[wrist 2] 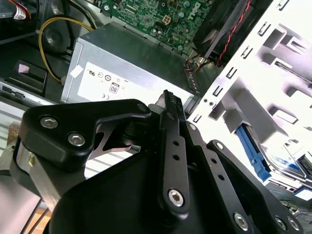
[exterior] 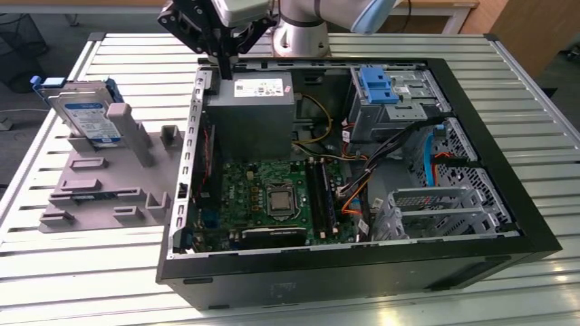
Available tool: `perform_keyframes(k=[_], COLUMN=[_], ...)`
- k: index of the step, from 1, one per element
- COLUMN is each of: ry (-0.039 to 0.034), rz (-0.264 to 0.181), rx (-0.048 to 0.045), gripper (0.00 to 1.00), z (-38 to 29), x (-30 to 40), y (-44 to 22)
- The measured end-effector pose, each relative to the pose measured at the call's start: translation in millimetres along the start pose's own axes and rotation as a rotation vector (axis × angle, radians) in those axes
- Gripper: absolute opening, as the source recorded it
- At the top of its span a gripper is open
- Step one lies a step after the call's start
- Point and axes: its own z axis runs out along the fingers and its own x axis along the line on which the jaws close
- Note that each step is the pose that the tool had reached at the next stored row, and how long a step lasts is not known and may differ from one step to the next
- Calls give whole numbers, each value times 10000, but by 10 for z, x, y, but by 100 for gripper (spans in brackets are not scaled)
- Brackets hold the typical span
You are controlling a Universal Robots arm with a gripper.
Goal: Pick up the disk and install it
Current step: 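Reach for the disk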
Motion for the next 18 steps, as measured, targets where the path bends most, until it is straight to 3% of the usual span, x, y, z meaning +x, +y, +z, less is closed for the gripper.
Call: perform_keyframes(k=[18], ry=[0], rz=[1], rx=[-1], gripper=[11], z=[8], x=[59], y=[-5])
